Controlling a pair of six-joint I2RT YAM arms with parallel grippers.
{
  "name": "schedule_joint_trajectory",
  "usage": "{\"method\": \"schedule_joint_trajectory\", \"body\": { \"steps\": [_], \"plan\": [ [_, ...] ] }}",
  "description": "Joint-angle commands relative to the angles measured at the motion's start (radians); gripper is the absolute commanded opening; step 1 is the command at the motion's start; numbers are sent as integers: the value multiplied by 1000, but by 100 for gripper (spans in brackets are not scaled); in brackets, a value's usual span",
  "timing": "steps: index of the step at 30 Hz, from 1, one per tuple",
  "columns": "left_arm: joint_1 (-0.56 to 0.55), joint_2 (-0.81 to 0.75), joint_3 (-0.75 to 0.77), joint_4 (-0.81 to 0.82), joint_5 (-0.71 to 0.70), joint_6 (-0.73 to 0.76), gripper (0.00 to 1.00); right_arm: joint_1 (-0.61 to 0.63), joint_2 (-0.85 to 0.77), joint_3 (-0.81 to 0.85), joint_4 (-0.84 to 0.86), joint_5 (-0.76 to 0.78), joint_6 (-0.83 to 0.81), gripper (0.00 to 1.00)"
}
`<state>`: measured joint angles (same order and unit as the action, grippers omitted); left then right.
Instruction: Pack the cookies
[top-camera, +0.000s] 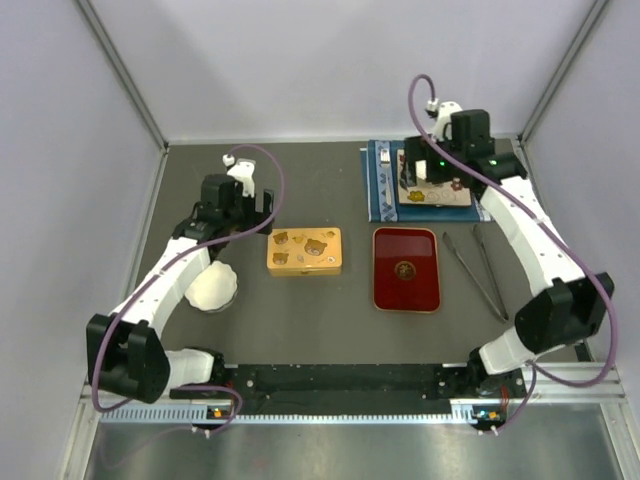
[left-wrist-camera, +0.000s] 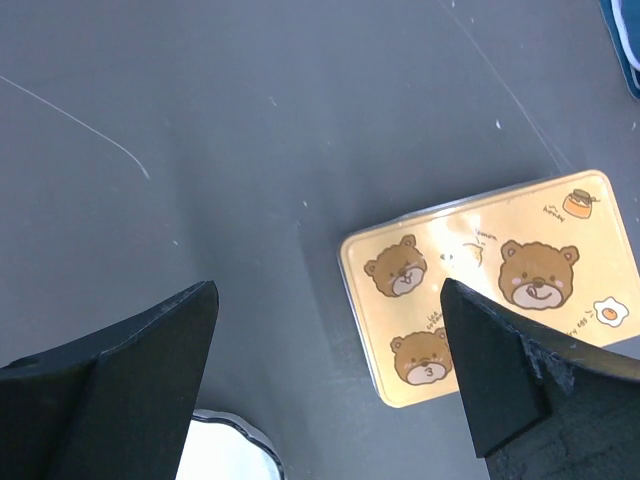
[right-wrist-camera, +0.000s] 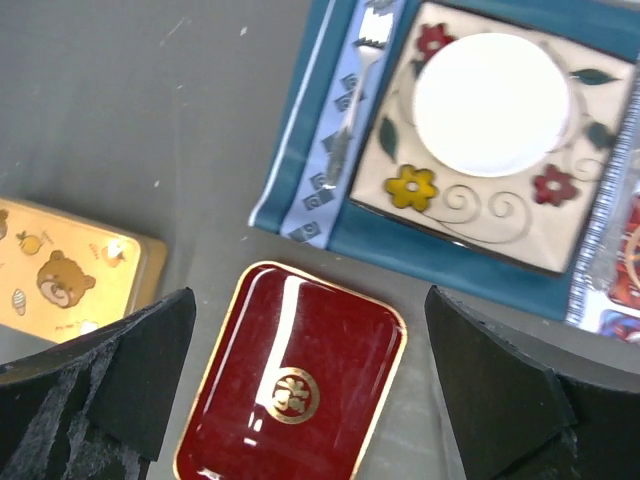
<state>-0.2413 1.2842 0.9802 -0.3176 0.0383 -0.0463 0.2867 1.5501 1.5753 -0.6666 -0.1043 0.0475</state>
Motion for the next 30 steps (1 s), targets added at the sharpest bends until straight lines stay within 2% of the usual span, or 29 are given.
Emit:
{"method": "schedule_joint_trajectory", "body": {
  "steps": [1,10,24,30],
  "plan": [
    [11,-74,32,103,-66,66,99,-63,-143,-63,96,71,-12,99],
    [65,-121,67,167,-54,63,99,-149,-216,-98,107,130,-21,99],
    [94,-91,187,207,-43,54,99,-159,-271,-101,200,173,-40,99],
    [94,-108,172,248,-6,51,99,-159,-266,-109,219,164,-40,99]
  ]
}}
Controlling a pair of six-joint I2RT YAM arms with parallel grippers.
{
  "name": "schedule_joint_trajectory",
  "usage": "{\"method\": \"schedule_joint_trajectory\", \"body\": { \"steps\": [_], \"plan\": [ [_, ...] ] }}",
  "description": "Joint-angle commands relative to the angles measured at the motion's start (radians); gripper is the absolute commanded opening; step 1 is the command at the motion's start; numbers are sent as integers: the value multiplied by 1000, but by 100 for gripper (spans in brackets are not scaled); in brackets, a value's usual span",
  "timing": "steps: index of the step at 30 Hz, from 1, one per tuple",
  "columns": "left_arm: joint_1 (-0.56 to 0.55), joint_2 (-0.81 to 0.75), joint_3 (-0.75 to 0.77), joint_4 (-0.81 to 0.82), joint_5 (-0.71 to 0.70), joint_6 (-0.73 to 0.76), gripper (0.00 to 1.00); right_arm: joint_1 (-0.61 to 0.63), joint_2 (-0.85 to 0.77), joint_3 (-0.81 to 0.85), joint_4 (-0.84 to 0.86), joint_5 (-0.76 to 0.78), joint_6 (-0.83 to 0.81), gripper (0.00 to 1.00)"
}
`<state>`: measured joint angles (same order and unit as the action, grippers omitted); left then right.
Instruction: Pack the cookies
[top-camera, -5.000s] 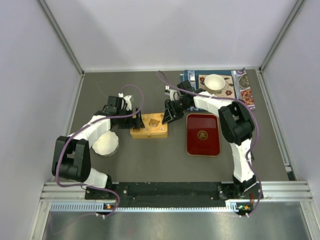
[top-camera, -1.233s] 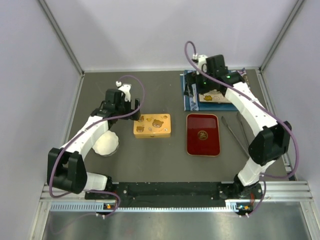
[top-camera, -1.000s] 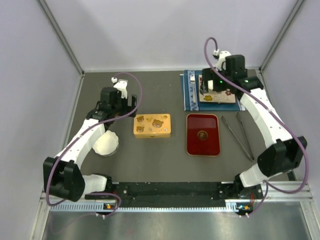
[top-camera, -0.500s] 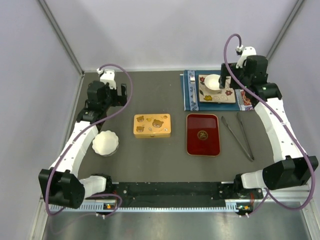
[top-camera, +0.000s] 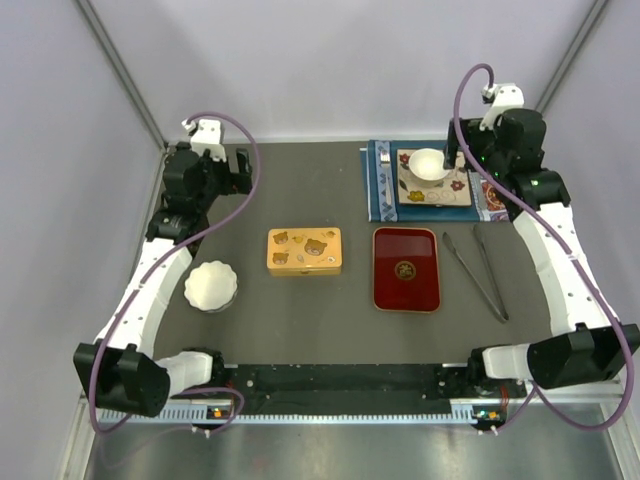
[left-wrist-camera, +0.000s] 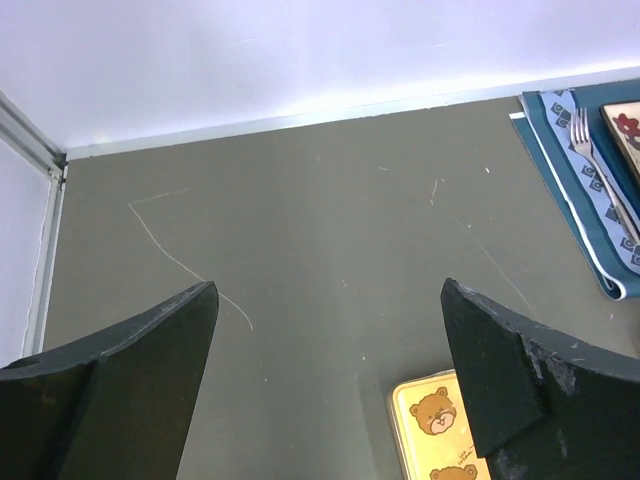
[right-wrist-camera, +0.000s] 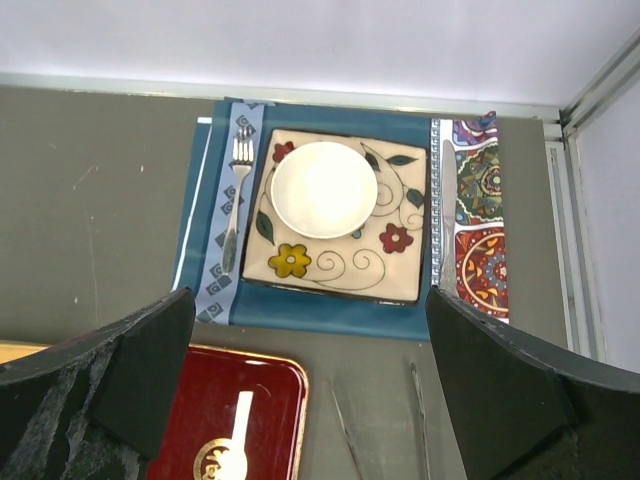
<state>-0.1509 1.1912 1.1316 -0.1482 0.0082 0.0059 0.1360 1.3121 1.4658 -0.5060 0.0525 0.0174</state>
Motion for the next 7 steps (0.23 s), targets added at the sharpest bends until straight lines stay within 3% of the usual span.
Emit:
{"method": "schedule_joint_trajectory", "body": {
  "steps": [1,7],
  "plan": [
    [4,-18,19,91,21,-1,99,-9,-28,1,61,7,-10,99],
    [4,-19,27,87,21,-3,99,-9,-28,-12,69,4,-7,99]
  ]
}}
